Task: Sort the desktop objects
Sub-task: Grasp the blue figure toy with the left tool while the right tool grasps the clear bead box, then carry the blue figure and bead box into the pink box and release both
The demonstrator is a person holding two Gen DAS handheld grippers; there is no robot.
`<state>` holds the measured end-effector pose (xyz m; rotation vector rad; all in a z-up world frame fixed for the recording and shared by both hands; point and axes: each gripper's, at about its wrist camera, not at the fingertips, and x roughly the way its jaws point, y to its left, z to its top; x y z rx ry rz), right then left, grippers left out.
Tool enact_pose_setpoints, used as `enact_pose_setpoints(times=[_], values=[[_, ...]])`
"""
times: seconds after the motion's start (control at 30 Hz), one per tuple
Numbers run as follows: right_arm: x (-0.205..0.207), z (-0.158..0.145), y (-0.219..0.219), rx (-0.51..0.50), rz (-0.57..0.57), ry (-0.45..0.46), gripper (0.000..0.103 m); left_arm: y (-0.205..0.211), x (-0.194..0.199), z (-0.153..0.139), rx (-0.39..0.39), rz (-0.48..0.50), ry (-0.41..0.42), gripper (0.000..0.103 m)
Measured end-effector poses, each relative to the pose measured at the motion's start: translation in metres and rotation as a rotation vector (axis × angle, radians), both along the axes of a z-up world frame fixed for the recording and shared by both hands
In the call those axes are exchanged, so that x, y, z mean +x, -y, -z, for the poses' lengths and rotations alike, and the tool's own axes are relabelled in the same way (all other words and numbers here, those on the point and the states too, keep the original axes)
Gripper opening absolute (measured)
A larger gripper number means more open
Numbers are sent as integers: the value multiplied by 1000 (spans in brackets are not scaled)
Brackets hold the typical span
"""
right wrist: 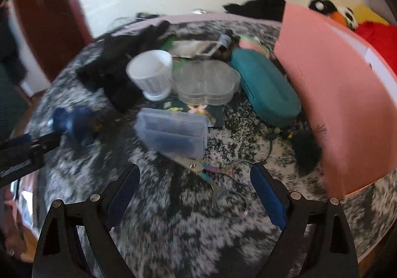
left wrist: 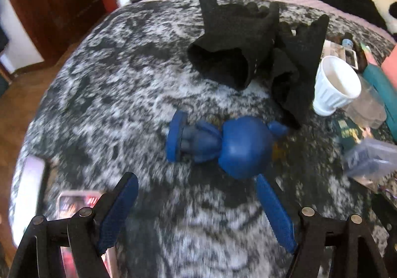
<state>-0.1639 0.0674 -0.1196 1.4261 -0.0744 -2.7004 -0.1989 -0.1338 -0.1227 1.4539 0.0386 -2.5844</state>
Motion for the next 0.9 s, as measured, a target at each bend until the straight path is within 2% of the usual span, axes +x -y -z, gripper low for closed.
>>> enact_pose_setpoints(times=[0.13, 0.2, 0.4, 0.63, 0.7, 0.73, 0.8, 0.83, 0.9], values=[[-17, 10, 7, -16, 22, 16, 94, 6, -19, 17, 107, 26, 43, 82], [-23, 14, 12, -8, 29, 21, 94, 4, -26, 21, 127, 41, 58, 82], [-44, 27, 23, 0, 54, 46, 94, -6, -44, 26, 108, 66, 51, 82], [-54, 33, 26, 31, 58, 25, 94, -4, -62, 33, 148, 101, 28, 87], [-56, 33, 26, 33, 47, 19, 77, -3, -65, 38, 163, 106, 31, 87], [-56, 33, 26, 34, 40, 16, 74, -3, -66, 40, 171, 110, 32, 86], [-57, 32, 25, 20, 34, 18, 74, -5, -66, 40, 180, 130, 29, 74], [-57, 32, 24, 13, 32, 22, 74, -7, -65, 40, 183, 143, 26, 62], [-56, 31, 23, 6, 25, 20, 74, -10, -64, 38, 168, 153, 26, 61]])
